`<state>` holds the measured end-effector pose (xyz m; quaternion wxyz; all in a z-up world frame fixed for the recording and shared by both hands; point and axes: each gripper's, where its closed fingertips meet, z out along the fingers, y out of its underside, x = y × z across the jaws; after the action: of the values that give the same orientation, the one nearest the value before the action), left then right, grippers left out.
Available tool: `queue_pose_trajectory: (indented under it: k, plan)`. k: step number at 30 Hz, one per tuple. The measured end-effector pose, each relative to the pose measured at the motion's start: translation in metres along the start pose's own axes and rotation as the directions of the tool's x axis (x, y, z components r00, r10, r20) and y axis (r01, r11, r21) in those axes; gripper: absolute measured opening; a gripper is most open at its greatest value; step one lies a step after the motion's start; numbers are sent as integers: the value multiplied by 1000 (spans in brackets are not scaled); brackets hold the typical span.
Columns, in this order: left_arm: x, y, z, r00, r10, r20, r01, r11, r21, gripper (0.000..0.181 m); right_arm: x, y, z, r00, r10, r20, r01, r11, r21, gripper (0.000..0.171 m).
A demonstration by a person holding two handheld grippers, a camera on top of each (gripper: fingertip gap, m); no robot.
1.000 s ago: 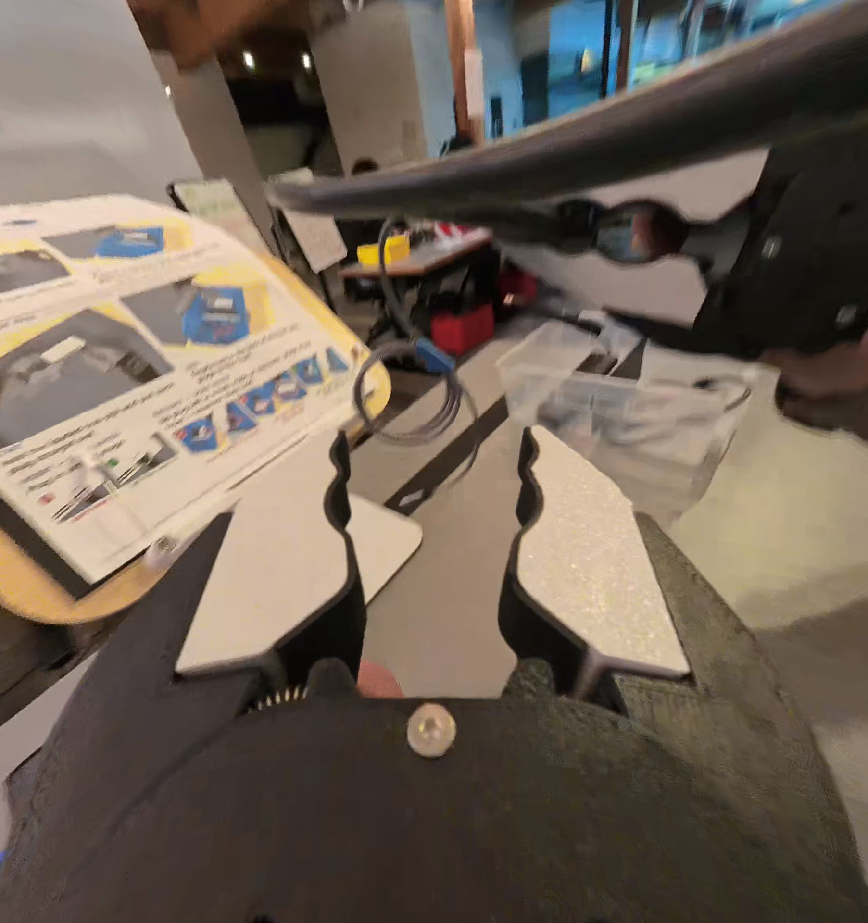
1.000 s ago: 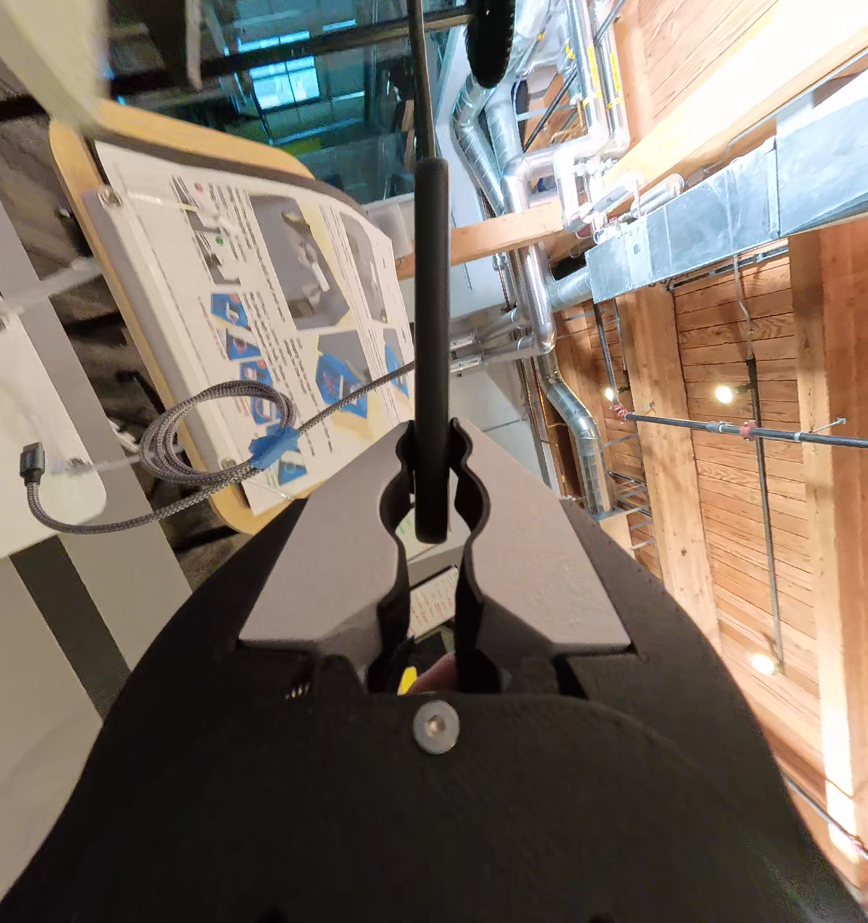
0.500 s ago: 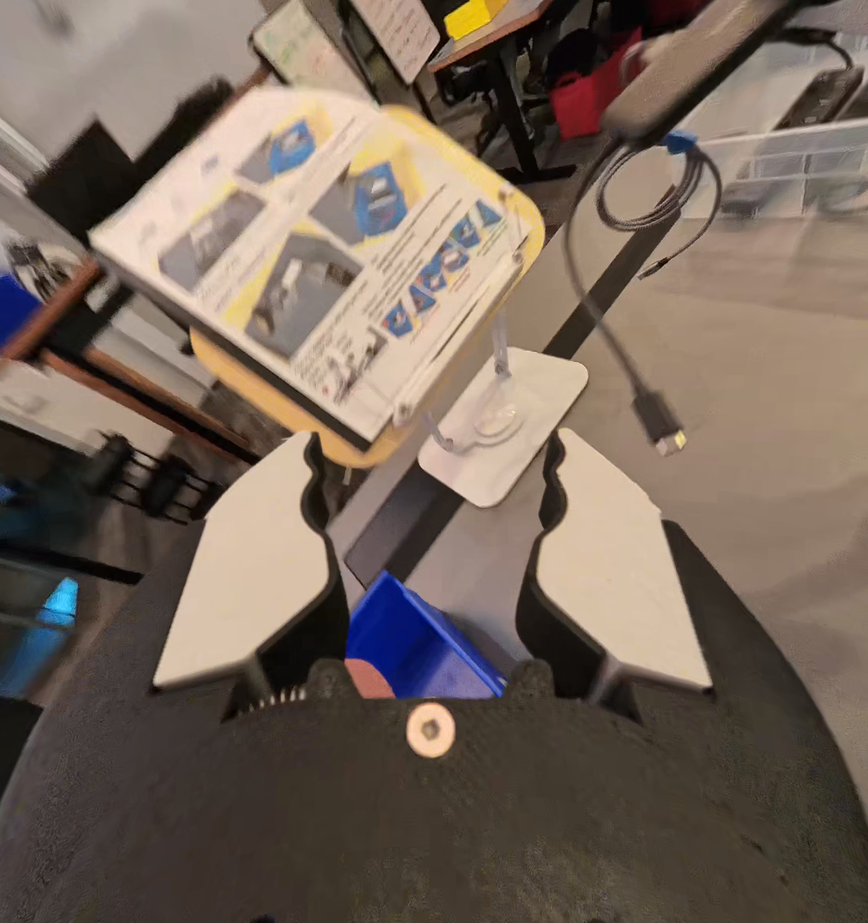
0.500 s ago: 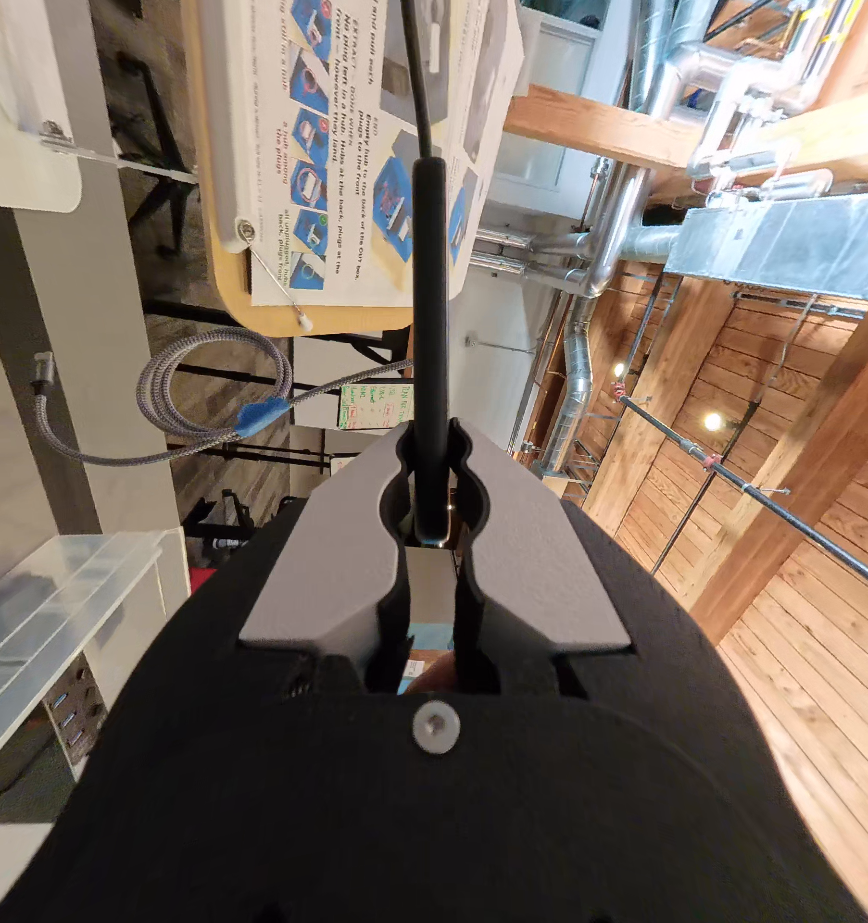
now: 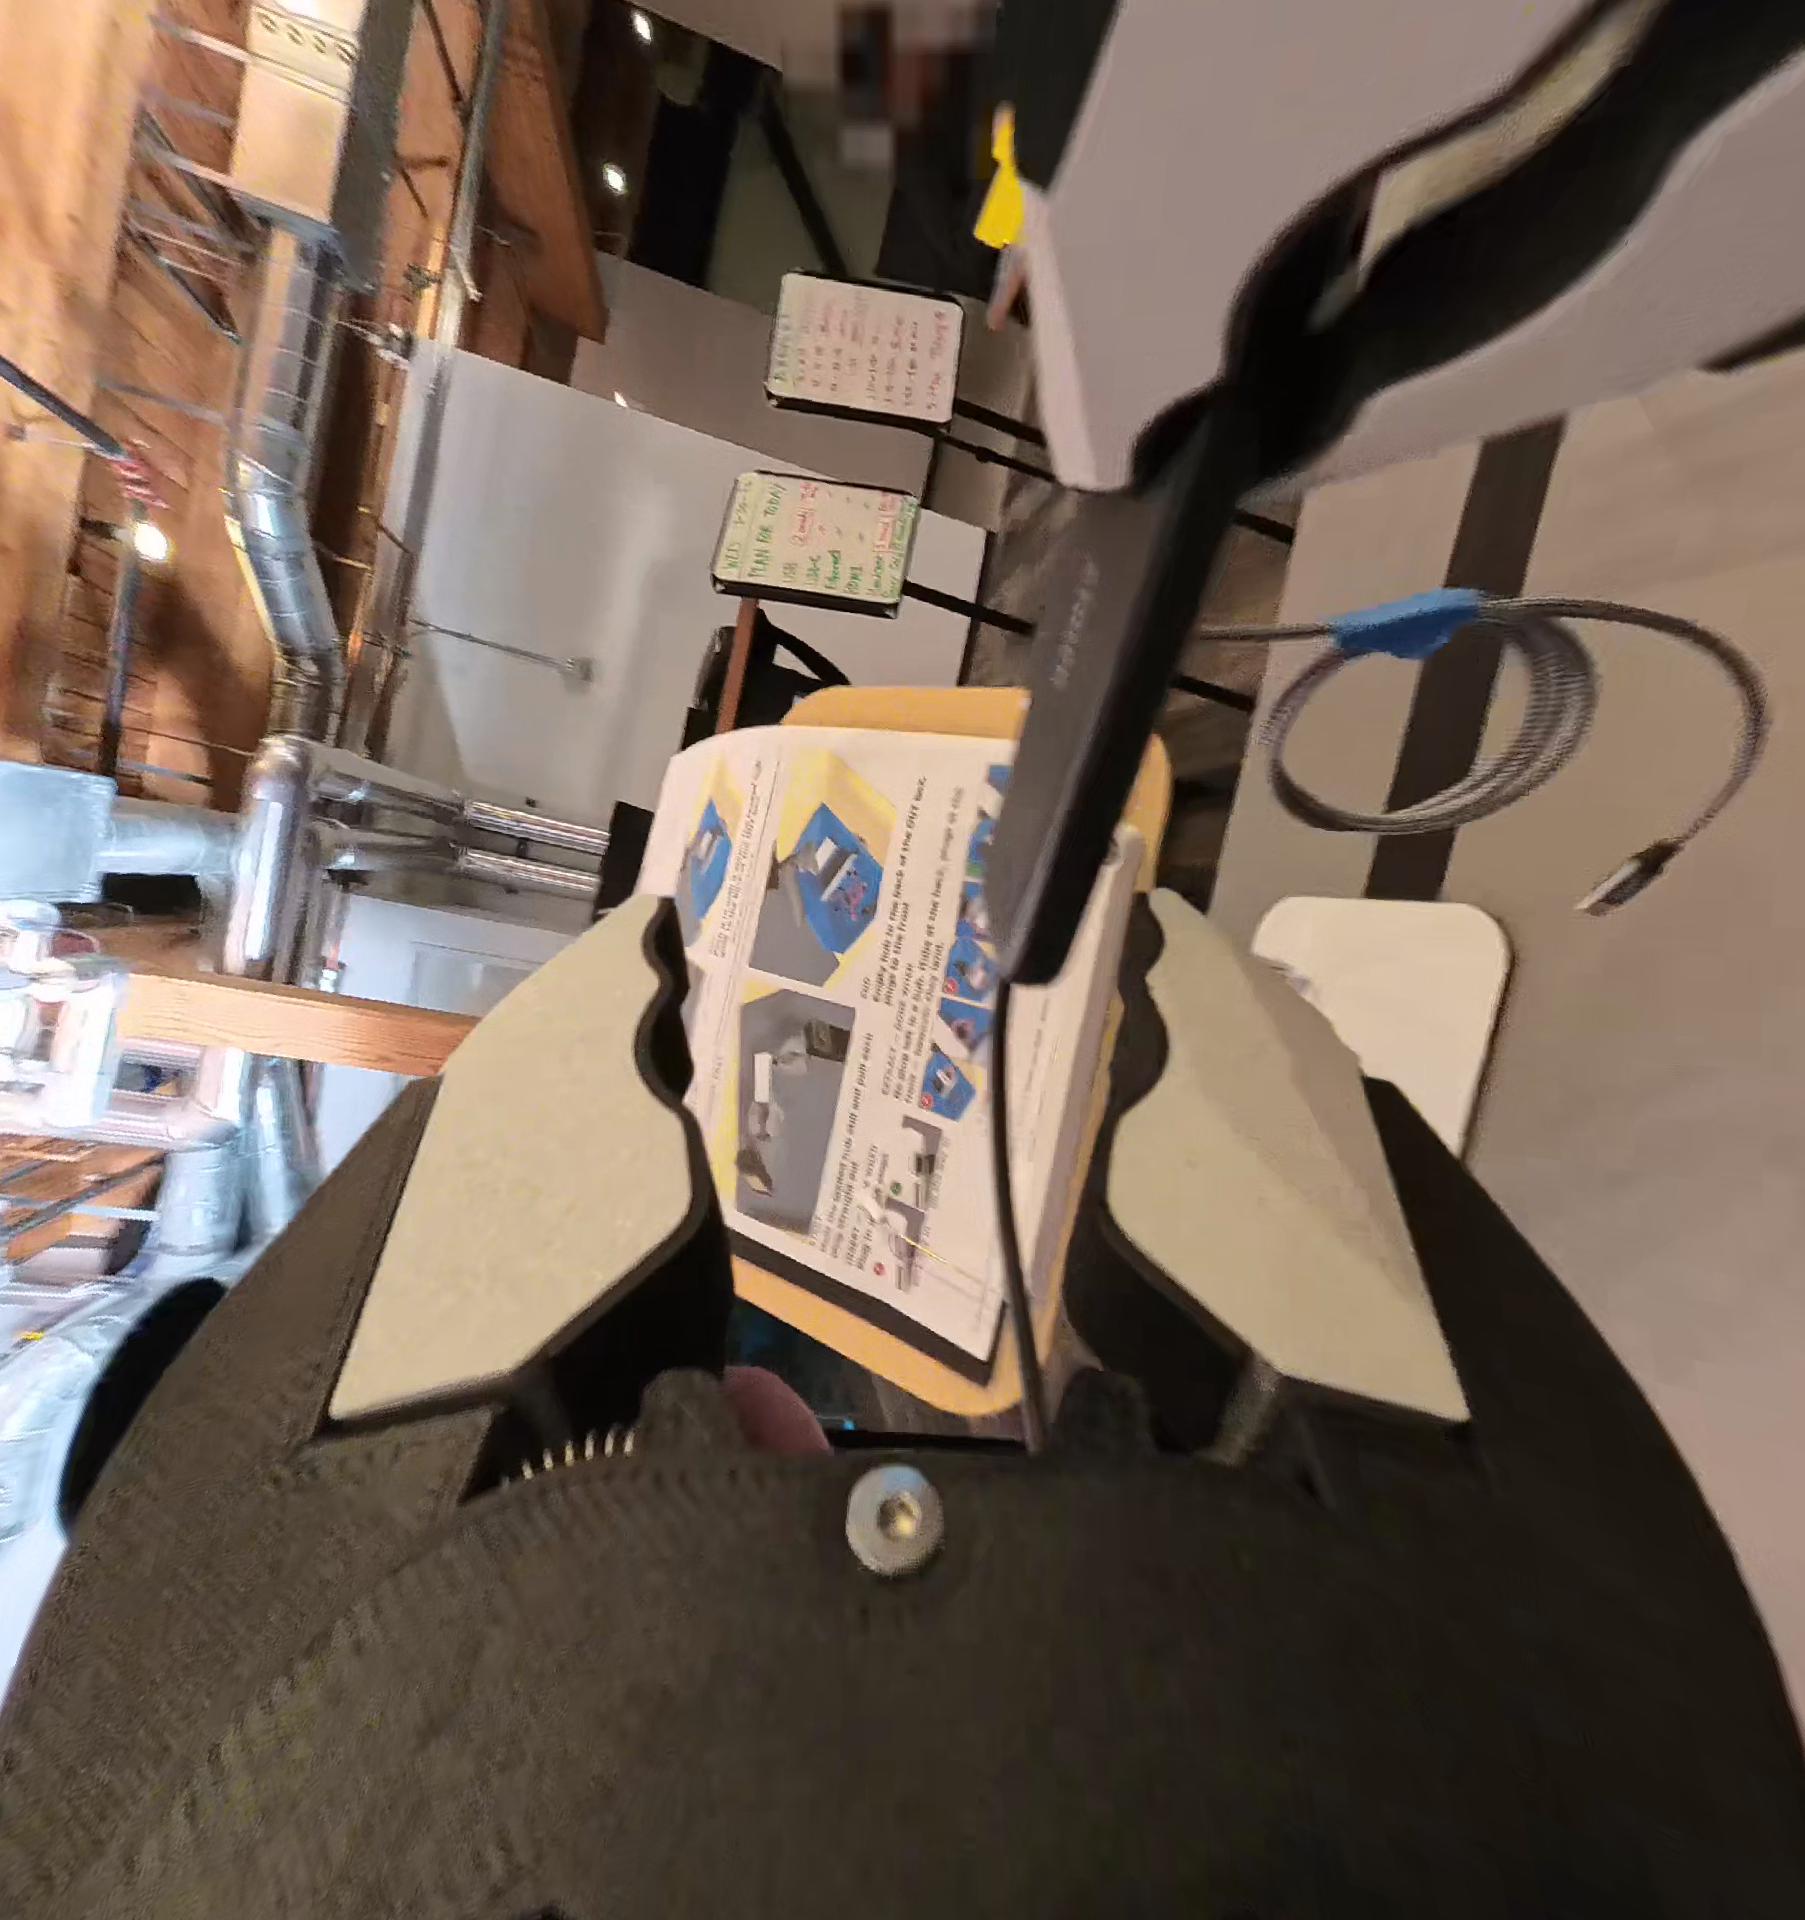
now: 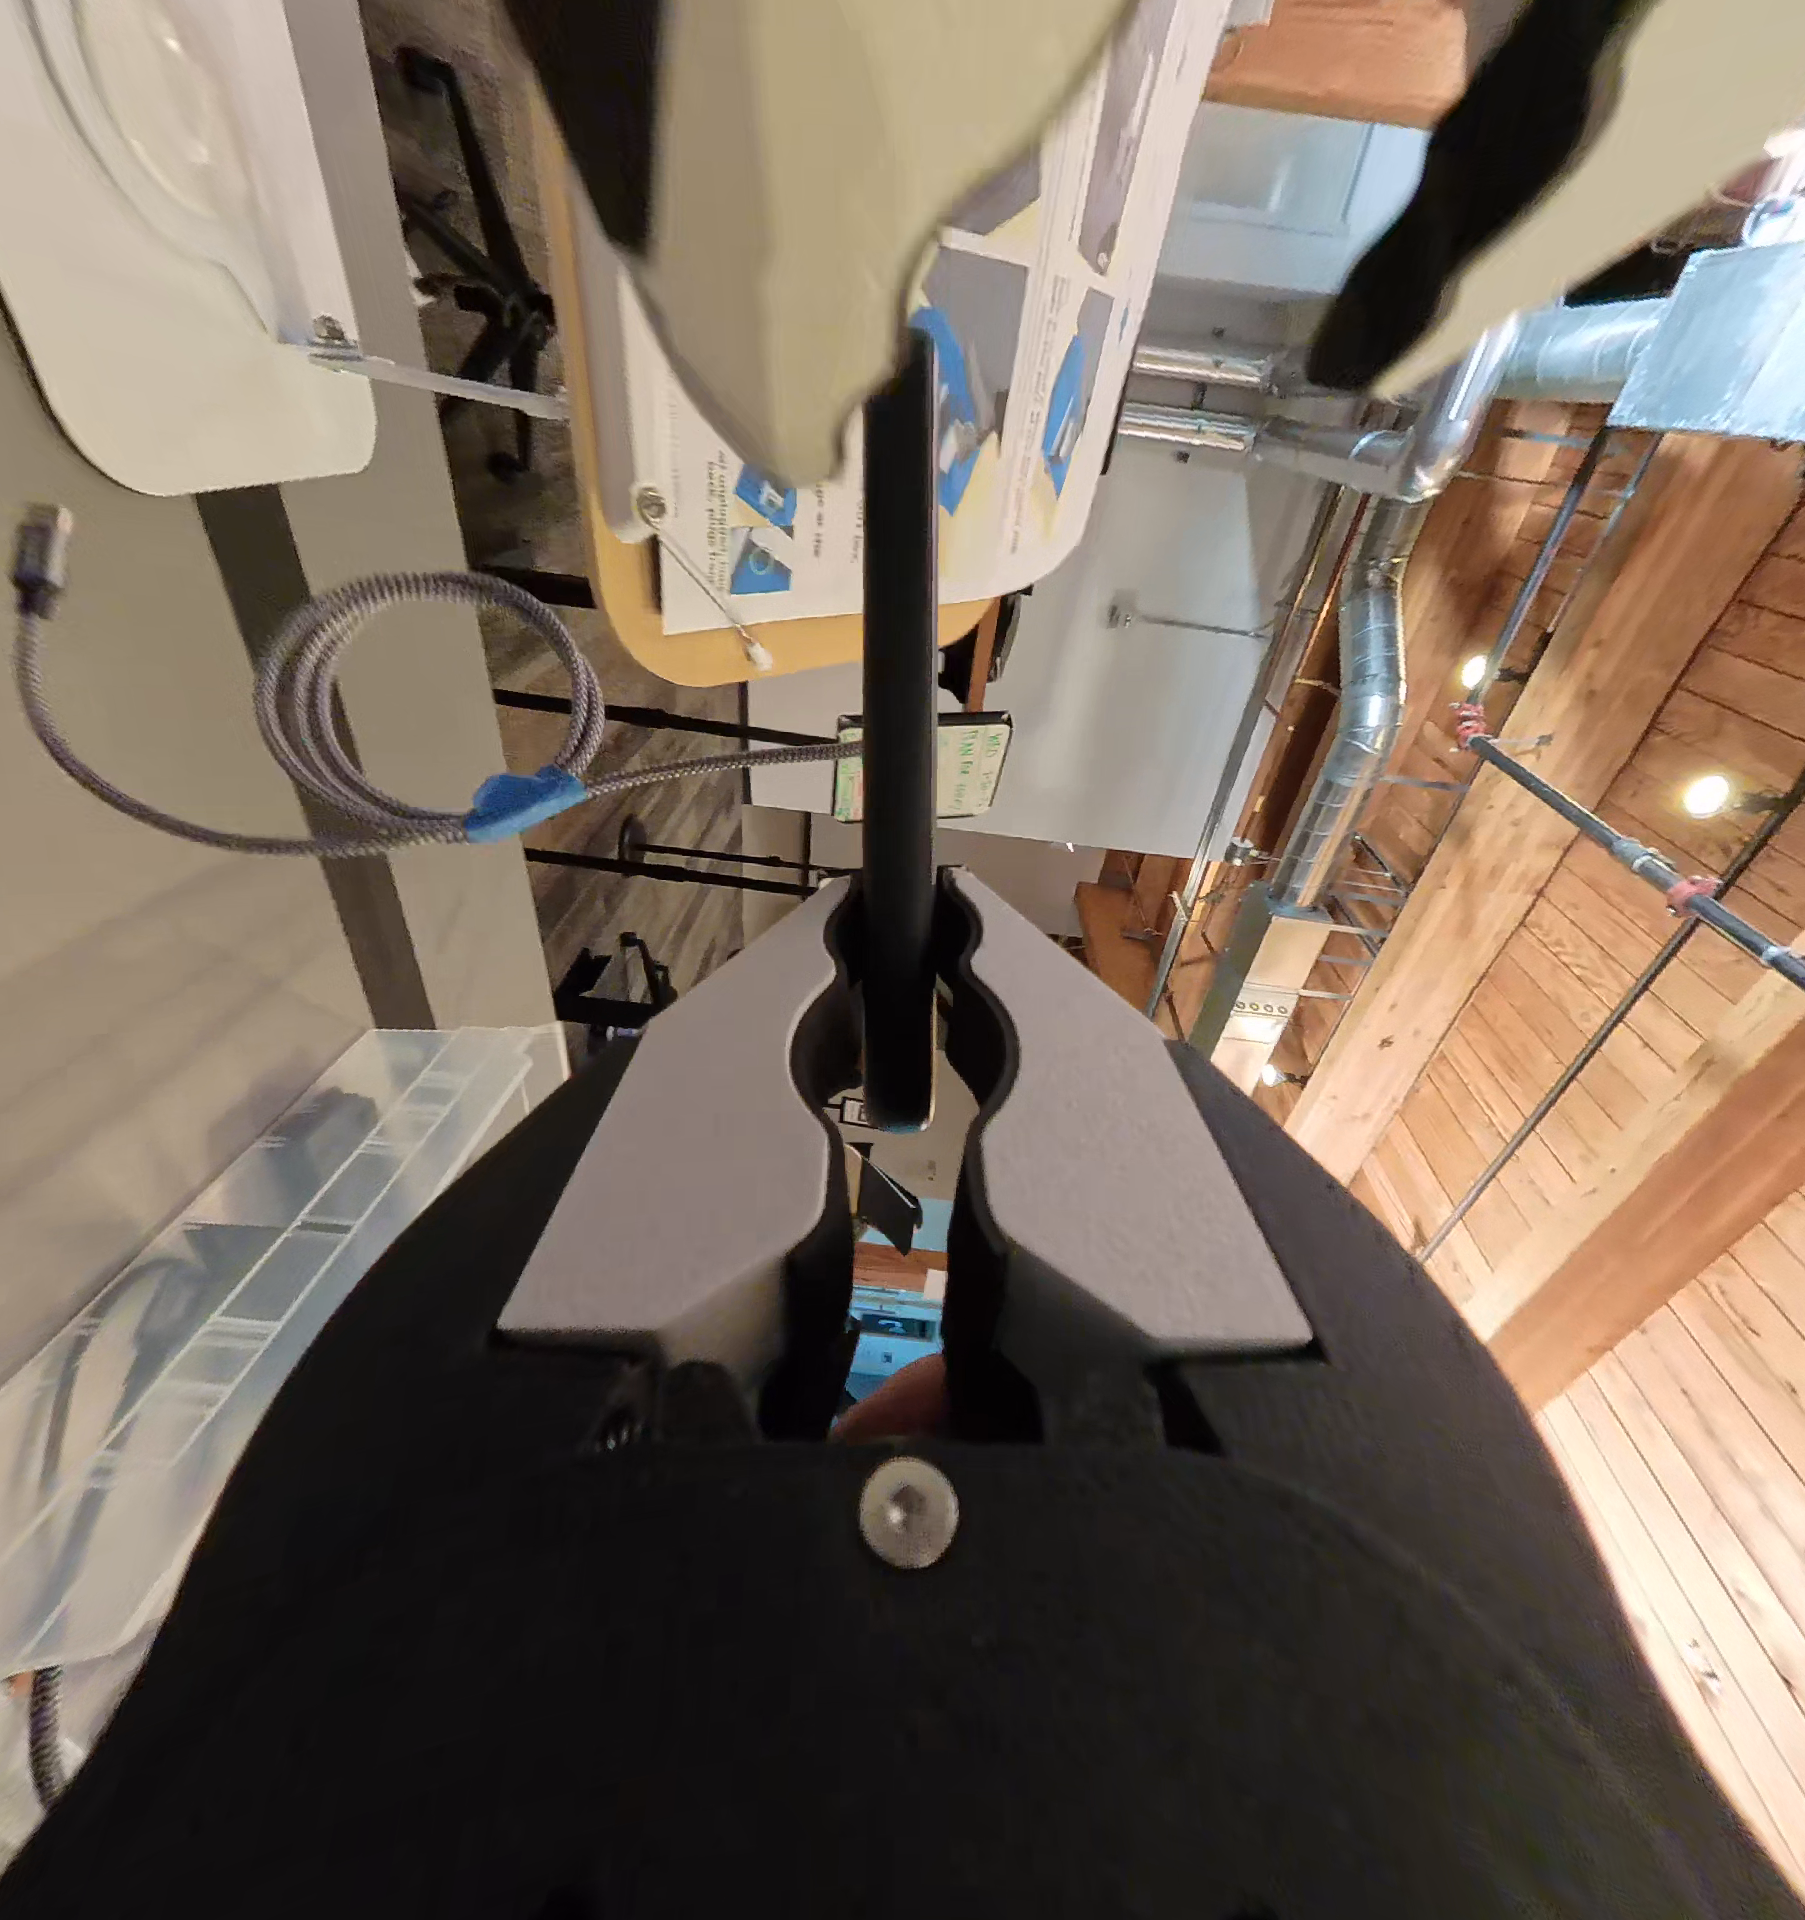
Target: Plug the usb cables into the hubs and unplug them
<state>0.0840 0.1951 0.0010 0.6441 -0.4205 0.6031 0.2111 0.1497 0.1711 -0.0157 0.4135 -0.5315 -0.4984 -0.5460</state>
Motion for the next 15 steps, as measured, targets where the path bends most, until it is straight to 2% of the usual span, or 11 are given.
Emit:
queue_pose_trajectory:
  k: [2, 4, 5, 7, 10, 13, 15]
  plan:
    - [-1, -3, 4, 999, 43, 26, -43, 999, 20, 78, -6, -1, 0, 1000, 7, 5, -7, 1000, 2, 8]
    - [6, -6, 6, 999, 37, -6, -37, 996, 85, 72, -7, -2, -2, 1000, 19, -7, -19, 999, 32, 8]
    - [12, -6, 8, 999, 33, -41, -28, 993, 112, 65, -5, -3, -4, 1000, 20, -23, -19, 999, 43, 8]
    - [31, -7, 9, 987, 83, -141, -60, 985, 160, 63, 1, -6, -9, 996, -7, -84, 12, 998, 59, 8]
    - [39, -6, 11, 977, 106, -187, -76, 984, 163, 54, 3, -11, -14, 988, -75, -137, 84, 995, 58, 8]
    - [40, -3, 16, 975, 134, -176, -112, 985, 128, 28, -3, -14, -16, 983, -121, -139, 127, 991, 40, 8]
    - [38, -2, 19, 981, 167, -104, -153, 980, 123, 23, -5, -15, -15, 985, -114, -131, 120, 992, 37, 8]
